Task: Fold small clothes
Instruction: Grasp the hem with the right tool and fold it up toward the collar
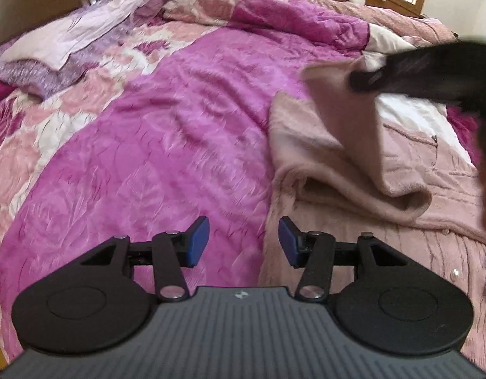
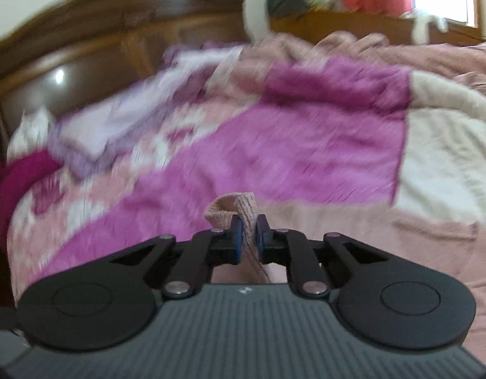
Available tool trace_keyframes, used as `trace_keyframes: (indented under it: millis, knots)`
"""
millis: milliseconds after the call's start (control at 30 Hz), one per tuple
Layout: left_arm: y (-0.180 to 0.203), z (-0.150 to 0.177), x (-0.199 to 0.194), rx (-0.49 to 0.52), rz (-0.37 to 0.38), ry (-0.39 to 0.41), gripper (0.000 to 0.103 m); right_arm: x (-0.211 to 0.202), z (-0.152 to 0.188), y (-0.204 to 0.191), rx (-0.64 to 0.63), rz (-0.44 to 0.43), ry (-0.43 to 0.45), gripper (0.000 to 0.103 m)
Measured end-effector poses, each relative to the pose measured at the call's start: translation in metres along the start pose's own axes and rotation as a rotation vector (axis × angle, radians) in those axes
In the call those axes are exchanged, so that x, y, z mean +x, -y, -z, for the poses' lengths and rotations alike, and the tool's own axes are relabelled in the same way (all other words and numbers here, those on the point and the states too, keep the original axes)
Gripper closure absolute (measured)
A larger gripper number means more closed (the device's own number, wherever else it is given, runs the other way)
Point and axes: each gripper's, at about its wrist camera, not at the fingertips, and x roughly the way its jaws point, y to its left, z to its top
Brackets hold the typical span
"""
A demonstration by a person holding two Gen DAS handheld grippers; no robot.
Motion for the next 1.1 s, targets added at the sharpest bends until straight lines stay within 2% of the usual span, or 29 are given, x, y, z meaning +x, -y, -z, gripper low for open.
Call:
trace_keyframes:
  millis: [233,433,600,767,900,1033,1067,1100]
  knots:
    - [0.029,-0.023,0.002,0.039,0.031,0.054,0.046,-0.07,-0.022,0.067,0.096,0.133,0.173,0.091]
    - [0.053,-0.038,0.011,0.095,0.042,0.094,0.046,-0.111,-0.001,0.129,0.201,0.259,0.224,0.091]
    - [0.066,-0.04,0.032,0.131,0.017,0.083,0.046,-0.121,0.048,0.174,0.309,0.355,0.176,0.091]
    - [0.072,-0.03,0.052,0.174,-0.032,0.05,0.046,-0.119,0.104,0.208,0.445,0.39,0.092,0.091]
    - [0.073,-0.024,0.059,0.207,-0.052,0.047,0.046,-0.111,0.131,0.224,0.526,0.38,0.043,0.091]
    - [0.073,-0.024,0.06,0.215,-0.058,0.044,0.046,-0.111,0.142,0.229,0.6,0.342,0.009,0.088]
    - [0.073,-0.024,0.06,0.212,-0.058,0.043,0.046,-0.114,0.144,0.23,0.612,0.335,0.012,0.087]
    - [0.073,-0.024,0.06,0.211,-0.058,0.043,0.046,-0.116,0.143,0.23,0.619,0.331,0.016,0.081]
